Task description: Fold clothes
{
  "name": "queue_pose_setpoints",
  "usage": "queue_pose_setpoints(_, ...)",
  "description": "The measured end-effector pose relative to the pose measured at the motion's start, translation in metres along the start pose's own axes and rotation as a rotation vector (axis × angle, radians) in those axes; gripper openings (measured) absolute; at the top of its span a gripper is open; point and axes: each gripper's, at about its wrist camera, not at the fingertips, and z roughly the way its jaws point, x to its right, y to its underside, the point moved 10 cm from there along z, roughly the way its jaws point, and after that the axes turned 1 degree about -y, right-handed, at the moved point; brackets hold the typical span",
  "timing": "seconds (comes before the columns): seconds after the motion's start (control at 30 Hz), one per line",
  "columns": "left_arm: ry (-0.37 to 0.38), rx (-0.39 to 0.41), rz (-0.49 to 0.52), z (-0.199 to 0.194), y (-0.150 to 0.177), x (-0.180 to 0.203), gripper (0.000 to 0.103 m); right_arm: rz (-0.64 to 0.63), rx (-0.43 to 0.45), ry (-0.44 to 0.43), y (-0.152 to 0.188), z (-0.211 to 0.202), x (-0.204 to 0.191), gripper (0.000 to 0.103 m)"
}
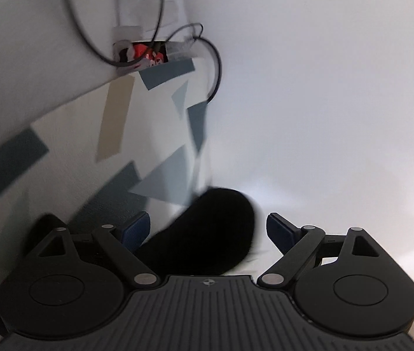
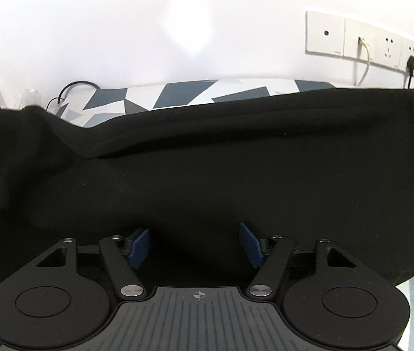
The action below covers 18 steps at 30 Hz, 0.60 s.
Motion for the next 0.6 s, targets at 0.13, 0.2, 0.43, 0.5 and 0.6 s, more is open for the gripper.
queue_pose_setpoints(0.13,-0.021,-0.013,0.097,-0.003,0.006,0.004,0.09,-0.022,-0.013,0.012,0.003,-0.002,-0.006,0.066)
queue_pose_setpoints(0.2,-0.089,-0.048,0.185,0.002,0.013,0.005,0.09,-0.039,-0.038,0.023,0.008,-0.001,-0.011,0.072)
queue_pose_setpoints(0.43,-0.342,-0.087,0.431,0.015,0.027,0.007,0.033,-0.105,-0.023,0.073,0.011,-0.001,-0.022,0.06)
queue_pose_setpoints(0.5,-0.377,-0.06,0.455,0.013,0.026,0.011,0.015,-0.137,-0.019,0.094,0.011,0.0,-0.023,0.054)
queue_pose_setpoints(0.6,-0.4,-0.035,0.479,0.011,0.028,0.022,0.013,-0.172,-0.004,0.104,0.013,0.0,-0.022,0.053)
